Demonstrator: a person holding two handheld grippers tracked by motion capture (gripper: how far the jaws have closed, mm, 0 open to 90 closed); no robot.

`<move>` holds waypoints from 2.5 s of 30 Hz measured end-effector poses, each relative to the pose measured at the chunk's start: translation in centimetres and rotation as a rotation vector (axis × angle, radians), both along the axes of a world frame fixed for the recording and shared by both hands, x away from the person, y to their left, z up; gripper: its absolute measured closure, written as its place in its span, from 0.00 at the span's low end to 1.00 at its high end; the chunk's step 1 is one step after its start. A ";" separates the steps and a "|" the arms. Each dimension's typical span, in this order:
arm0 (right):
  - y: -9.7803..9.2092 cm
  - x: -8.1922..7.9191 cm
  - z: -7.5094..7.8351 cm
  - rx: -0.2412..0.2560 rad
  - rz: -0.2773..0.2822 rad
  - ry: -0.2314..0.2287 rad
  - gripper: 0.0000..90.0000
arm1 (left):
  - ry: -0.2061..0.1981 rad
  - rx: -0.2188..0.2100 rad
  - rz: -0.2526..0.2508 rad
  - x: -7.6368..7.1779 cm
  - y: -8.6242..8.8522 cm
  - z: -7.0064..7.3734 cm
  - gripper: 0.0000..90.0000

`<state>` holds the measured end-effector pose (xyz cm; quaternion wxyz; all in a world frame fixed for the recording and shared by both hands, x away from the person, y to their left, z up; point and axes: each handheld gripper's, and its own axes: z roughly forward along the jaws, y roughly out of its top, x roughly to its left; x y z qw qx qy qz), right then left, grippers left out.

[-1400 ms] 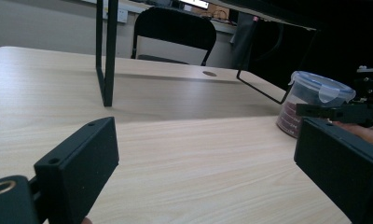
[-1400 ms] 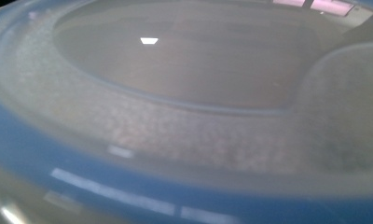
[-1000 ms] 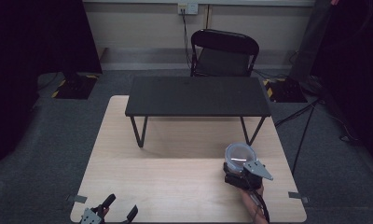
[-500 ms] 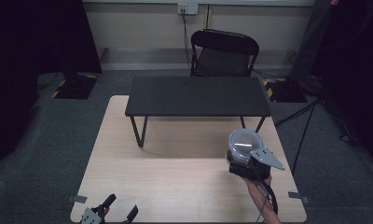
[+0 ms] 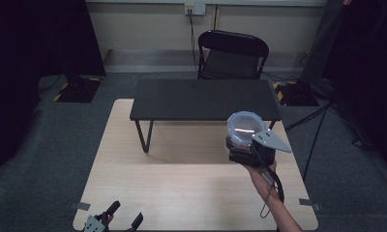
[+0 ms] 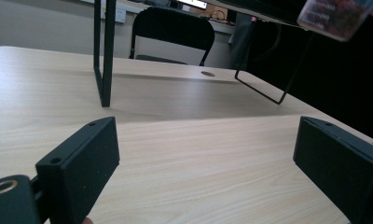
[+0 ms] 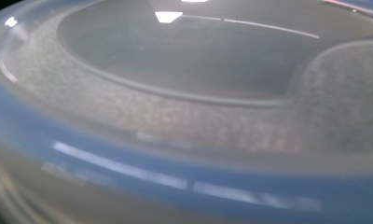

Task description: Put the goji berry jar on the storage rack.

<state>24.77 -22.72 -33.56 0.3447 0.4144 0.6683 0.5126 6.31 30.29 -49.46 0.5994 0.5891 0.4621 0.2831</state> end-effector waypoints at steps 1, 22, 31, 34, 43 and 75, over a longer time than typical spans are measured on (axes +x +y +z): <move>0.3 0.3 0.4 0.005 -0.001 0.004 0.02 | 0.001 -0.001 0.000 0.0 0.0 0.0 0.07; 7.6 9.1 5.4 0.038 -0.103 0.045 0.02 | 0.011 0.005 -0.002 0.1 0.1 0.2 0.05; 10.0 11.8 5.2 0.030 -0.125 0.074 0.02 | 0.019 0.026 0.006 0.1 -0.1 0.6 0.03; 10.9 12.5 5.2 0.031 -0.132 0.082 0.02 | 0.021 0.030 0.006 0.1 -0.1 0.7 0.02; 12.4 14.0 4.9 0.038 -0.145 0.095 0.02 | 0.030 0.023 0.013 0.2 0.0 0.8 0.01; 11.9 15.1 4.4 0.033 -0.121 0.090 0.00 | 0.033 0.033 0.015 0.3 -0.1 0.9 0.00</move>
